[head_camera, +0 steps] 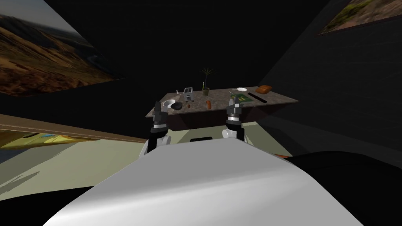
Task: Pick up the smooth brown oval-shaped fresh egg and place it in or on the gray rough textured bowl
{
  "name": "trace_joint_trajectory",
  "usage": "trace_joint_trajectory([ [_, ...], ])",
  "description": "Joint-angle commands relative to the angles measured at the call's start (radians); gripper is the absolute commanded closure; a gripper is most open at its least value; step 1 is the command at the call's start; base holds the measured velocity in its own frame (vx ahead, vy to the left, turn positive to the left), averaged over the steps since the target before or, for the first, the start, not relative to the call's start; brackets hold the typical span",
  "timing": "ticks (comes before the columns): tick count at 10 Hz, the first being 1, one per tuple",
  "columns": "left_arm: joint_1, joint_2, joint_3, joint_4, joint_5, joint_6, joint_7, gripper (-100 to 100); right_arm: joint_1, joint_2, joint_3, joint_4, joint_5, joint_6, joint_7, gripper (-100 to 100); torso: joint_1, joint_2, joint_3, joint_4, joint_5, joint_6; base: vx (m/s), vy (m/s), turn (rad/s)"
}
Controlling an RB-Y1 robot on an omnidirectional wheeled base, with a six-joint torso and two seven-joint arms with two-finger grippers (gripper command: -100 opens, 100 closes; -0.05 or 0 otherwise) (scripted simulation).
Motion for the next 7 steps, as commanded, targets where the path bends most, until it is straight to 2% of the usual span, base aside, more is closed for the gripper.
trace_joint_trajectory([
  [1, -0.013, 0.042, -0.006, 0.026, 0.007, 0.043, 0.004, -100, 0.000, 0.000, 0.000, 0.000, 0.000, 0.000, 0.000, 0, 0.000, 0.000, 0.000, 0.000, 0.000, 0.000, -0.120, 0.013, -0.120],
  [4, -0.049, 0.126, -0.020, 0.077, 0.014, 0.143, 0.020, -100, 0.000, 0.000, 0.000, 0.000, 0.000, 0.000, 0.000, 0, -0.002, -0.002, -0.001, -0.001, 0.000, 0.001, -0.095, -0.003, -0.222],
  [5, -0.049, 0.127, -0.020, 0.077, 0.014, 0.147, 0.020, -100, 0.000, 0.000, 0.000, 0.000, 0.000, 0.000, 0.000, 0, -0.003, -0.003, -0.002, -0.001, -0.001, 0.001, -0.059, -0.015, -0.096],
  [7, -0.079, 0.189, -0.035, 0.117, 0.013, 0.218, 0.035, -100, 0.000, 0.000, 0.000, 0.000, 0.000, 0.000, 0.000, 0, -0.003, -0.005, -0.003, -0.001, -0.001, 0.000, -0.050, -0.016, -0.175],
])
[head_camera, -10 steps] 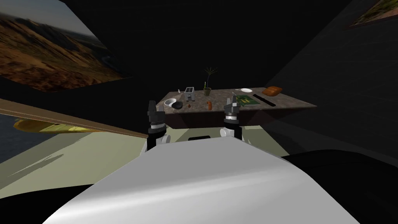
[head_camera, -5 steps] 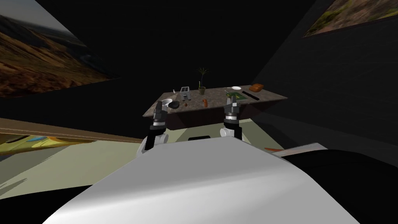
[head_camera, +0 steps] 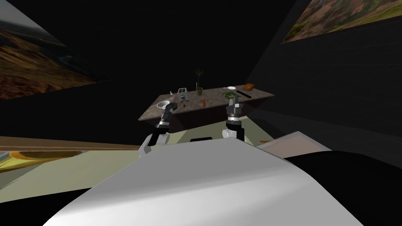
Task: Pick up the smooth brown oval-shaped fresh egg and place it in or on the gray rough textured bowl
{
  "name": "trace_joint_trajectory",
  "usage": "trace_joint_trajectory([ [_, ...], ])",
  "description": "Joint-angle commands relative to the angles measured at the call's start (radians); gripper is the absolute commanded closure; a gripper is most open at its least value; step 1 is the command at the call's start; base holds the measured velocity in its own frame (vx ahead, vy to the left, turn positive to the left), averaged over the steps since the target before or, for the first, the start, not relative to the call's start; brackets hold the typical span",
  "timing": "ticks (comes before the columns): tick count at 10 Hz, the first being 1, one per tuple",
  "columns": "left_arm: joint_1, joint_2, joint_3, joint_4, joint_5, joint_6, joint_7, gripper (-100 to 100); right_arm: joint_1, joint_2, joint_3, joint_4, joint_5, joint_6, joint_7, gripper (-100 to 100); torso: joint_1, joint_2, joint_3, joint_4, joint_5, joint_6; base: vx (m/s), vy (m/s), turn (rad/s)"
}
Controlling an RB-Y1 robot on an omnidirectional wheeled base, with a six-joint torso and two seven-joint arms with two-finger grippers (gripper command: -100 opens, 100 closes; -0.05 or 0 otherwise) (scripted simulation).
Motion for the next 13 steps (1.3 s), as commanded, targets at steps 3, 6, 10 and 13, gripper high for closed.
trace_joint_trajectory([
  [3, -0.029, 0.084, -0.020, 0.048, -0.005, 0.095, 0.026, -100, 0.000, 0.000, 0.000, 0.000, 0.000, 0.000, 0.000, 0, 0.000, -0.001, -0.001, 0.000, 0.000, 0.000, -0.029, -0.022, -0.125],
  [6, -0.046, 0.118, -0.030, 0.071, -0.010, 0.161, 0.036, -100, 0.000, 0.000, 0.000, 0.000, 0.000, 0.000, 0.000, 0, -0.001, -0.003, -0.002, -0.001, 0.000, 0.000, -0.007, -0.027, -0.082],
  [10, -0.081, 0.181, -0.052, 0.118, -0.022, 0.253, 0.058, -100, 0.000, 0.000, 0.000, 0.000, 0.000, 0.000, 0.000, 0, -0.001, -0.004, -0.002, -0.001, 0.000, 0.000, 0.008, -0.026, -0.078],
  [13, -0.117, 0.242, -0.077, 0.167, -0.038, 0.342, 0.083, -100, 0.000, 0.000, 0.000, 0.000, 0.000, 0.000, 0.000, 0, 0.000, -0.005, -0.003, -0.001, 0.000, -0.001, 0.025, -0.030, -0.075],
])
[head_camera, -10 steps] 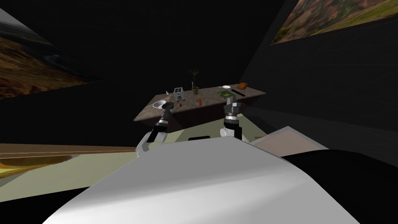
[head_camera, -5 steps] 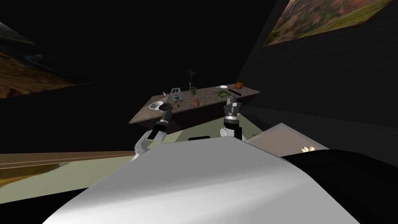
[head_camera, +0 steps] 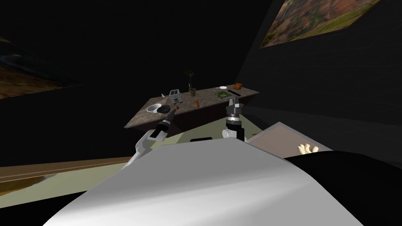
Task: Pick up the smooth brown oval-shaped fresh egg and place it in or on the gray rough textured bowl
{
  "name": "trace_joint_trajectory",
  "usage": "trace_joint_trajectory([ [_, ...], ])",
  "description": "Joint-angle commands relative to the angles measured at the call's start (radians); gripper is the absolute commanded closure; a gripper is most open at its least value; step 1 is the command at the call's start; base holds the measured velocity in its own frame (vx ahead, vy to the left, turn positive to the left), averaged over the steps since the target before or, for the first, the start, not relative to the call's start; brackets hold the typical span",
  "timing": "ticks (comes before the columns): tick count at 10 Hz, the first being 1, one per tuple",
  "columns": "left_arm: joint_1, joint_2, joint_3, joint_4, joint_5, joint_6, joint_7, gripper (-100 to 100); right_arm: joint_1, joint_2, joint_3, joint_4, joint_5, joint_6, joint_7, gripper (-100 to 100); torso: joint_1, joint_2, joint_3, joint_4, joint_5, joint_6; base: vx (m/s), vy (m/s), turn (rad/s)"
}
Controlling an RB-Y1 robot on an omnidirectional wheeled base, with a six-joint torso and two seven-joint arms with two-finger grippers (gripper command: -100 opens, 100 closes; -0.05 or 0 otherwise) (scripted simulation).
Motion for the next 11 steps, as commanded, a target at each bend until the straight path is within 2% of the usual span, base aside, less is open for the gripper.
trace_joint_trajectory([
  [1, -0.030, 0.047, -0.019, 0.047, -0.011, 0.050, 0.021, -100, 0.000, 0.000, 0.000, 0.000, 0.000, 0.000, 0.000, 0, 0.000, 0.000, 0.000, 0.000, 0.000, 0.000, 0.057, -0.046, -0.143],
  [2, -0.030, 0.047, -0.019, 0.047, -0.011, 0.068, 0.021, -100, 0.000, 0.000, 0.000, 0.000, 0.000, 0.000, 0.000, 0, -0.001, -0.002, -0.001, 0.000, 0.000, 0.000, 0.049, -0.028, -0.025],
  [3, -0.047, 0.075, -0.033, 0.071, -0.020, 0.103, 0.034, -100, 0.000, 0.000, 0.000, 0.000, 0.000, 0.000, 0.000, 0, 0.000, -0.001, -0.001, 0.000, 0.000, 0.000, 0.057, -0.031, -0.037],
  [4, -0.047, 0.075, -0.033, 0.071, -0.020, 0.112, 0.034, -100, 0.000, 0.000, 0.000, 0.000, 0.000, 0.000, 0.000, 0, 0.000, -0.002, -0.001, 0.000, 0.000, 0.000, 0.046, -0.027, -0.040],
  [5, -0.064, 0.101, -0.047, 0.096, -0.030, 0.152, 0.047, -100, 0.000, 0.000, 0.000, 0.000, 0.000, 0.000, 0.000, 0, 0.000, -0.001, -0.001, 0.000, 0.000, 0.000, 0.055, -0.031, -0.066],
  [6, -0.064, 0.101, -0.047, 0.096, -0.030, 0.155, 0.047, -100, 0.000, 0.000, 0.000, 0.000, 0.000, 0.000, 0.000, 0, 0.000, -0.002, -0.001, 0.000, 0.000, 0.000, 0.045, -0.024, -0.026],
  [8, -0.096, 0.148, -0.075, 0.144, -0.050, 0.222, 0.073, -100, 0.000, 0.000, 0.000, 0.000, 0.000, 0.000, 0.000, 0, 0.001, -0.002, -0.001, 0.000, 0.000, 0.000, 0.078, -0.025, -0.057],
  [9, -0.096, 0.148, -0.075, 0.144, -0.050, 0.237, 0.073, -100, 0.000, 0.000, 0.000, 0.000, 0.000, 0.000, 0.000, 0, 0.000, -0.004, -0.002, -0.001, 0.000, 0.000, 0.083, -0.023, -0.021],
  [11, -0.125, 0.187, -0.102, 0.189, -0.069, 0.302, 0.098, -100, 0.000, 0.000, 0.000, 0.000, 0.000, 0.000, 0.000, 0, 0.000, -0.004, -0.002, -0.001, 0.000, 0.000, 0.102, -0.028, -0.040],
])
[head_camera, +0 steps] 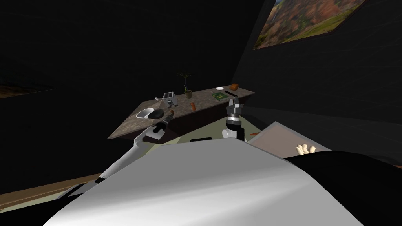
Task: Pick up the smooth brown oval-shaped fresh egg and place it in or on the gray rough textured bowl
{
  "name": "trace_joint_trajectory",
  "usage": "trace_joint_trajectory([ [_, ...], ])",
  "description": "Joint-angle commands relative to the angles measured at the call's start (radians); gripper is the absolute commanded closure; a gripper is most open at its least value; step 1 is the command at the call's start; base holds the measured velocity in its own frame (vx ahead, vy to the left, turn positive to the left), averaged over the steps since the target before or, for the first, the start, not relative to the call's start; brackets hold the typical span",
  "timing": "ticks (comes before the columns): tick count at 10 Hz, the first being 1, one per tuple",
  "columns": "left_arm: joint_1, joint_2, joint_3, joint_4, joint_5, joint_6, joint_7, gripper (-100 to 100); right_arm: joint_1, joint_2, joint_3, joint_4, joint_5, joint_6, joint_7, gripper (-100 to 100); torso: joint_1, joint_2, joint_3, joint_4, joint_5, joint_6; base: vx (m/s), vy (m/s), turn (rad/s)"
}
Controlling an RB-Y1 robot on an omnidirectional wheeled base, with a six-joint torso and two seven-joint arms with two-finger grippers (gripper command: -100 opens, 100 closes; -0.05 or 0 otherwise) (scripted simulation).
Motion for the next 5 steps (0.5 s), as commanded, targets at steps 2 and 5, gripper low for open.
trace_joint_trajectory([
  [2, -0.026, 0.033, -0.022, 0.038, -0.011, 0.064, 0.022, -100, 0.000, 0.000, 0.000, 0.000, 0.000, 0.000, 0.000, 0, 0.000, 0.001, 0.000, 0.000, 0.000, 0.000, 0.096, -0.018, -0.021],
  [5, -0.056, 0.067, -0.058, 0.093, -0.034, 0.146, 0.053, -100, 0.000, 0.000, 0.000, 0.000, 0.000, 0.000, 0.000, 0, 0.001, -0.003, -0.002, -0.001, 0.000, 0.000, 0.165, -0.008, -0.026],
])
